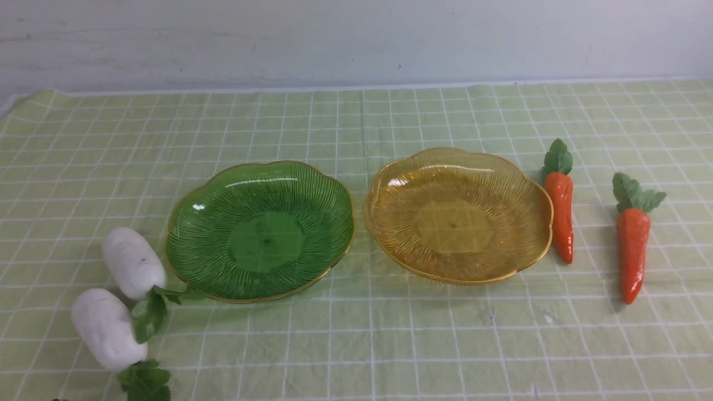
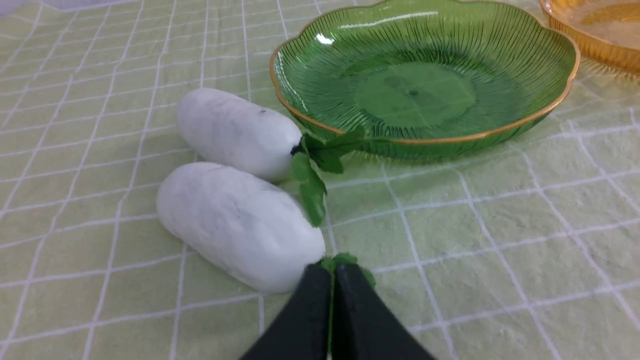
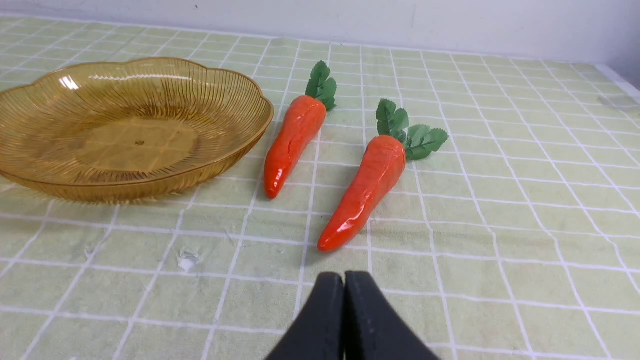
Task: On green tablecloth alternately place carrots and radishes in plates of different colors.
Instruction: 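Pick up the white radish and place it in the left plate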
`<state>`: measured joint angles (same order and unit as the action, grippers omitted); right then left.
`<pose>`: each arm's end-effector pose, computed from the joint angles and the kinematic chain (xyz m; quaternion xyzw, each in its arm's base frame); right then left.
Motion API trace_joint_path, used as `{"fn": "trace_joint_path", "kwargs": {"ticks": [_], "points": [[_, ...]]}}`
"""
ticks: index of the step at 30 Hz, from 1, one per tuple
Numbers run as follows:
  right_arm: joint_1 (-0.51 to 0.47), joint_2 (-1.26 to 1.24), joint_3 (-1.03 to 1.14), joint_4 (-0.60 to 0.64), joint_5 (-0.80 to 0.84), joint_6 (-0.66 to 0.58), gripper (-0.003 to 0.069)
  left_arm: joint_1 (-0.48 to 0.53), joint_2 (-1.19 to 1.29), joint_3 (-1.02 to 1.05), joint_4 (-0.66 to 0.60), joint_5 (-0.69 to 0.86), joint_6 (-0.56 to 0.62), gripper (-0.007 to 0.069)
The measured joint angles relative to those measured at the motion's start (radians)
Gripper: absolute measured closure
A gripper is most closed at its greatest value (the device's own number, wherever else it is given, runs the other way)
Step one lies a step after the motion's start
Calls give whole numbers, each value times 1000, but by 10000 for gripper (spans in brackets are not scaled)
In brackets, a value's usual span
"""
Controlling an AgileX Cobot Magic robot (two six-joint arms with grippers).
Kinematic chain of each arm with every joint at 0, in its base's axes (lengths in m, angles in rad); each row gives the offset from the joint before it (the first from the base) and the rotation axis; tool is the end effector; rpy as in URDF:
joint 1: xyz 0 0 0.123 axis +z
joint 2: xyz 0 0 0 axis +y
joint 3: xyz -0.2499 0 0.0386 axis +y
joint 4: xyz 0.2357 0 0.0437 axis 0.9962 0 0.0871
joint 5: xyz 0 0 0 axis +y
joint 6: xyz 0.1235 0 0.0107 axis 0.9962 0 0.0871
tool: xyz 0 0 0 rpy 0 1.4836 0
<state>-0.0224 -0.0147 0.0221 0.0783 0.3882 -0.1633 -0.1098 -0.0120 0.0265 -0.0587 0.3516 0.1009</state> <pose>0.1037 0.0014 0.1623 -0.0363 0.8061 -0.0215 0.5902 0.1042 -0.0140 0.1647 0.0681 0.7954 -0.0273 0.6016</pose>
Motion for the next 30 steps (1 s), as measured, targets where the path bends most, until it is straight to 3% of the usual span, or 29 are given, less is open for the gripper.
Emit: {"fn": "trace_joint_path", "kwargs": {"ticks": [6, 8, 9, 11, 14, 16, 18, 24, 26, 28, 30], "points": [[0, 0, 0, 0, 0, 0, 673, 0, 0, 2, -271, -205, -163, 632], [0, 0, 0, 0, 0, 0, 673, 0, 0, 2, -422, -357, -197, 632], [0, 0, 0, 0, 0, 0, 673, 0, 0, 2, -422, -369, -198, 632], [0, 0, 0, 0, 0, 0, 673, 0, 0, 2, -563, -557, -212, 632], [0, 0, 0, 1, 0, 0, 673, 0, 0, -16, -636, -688, -215, 632], [0, 0, 0, 1, 0, 0, 673, 0, 0, -76, -636, -688, -210, 632], [0, 0, 0, 1, 0, 0, 673, 0, 3, -149, -614, -636, -184, 632], [0, 0, 3, 19, -33, 13, 673, 0, 266, -549, -513, -211, 21, 632], [0, 0, 8, 114, -96, 53, 673, 0, 417, -659, -484, -17, 47, 632], [0, 0, 8, 293, -199, 127, 673, 0, 620, -764, -431, 224, 44, 632], [0, 0, 8, 452, -273, 188, 673, 0, 766, -809, -365, 365, 42, 632]]}}
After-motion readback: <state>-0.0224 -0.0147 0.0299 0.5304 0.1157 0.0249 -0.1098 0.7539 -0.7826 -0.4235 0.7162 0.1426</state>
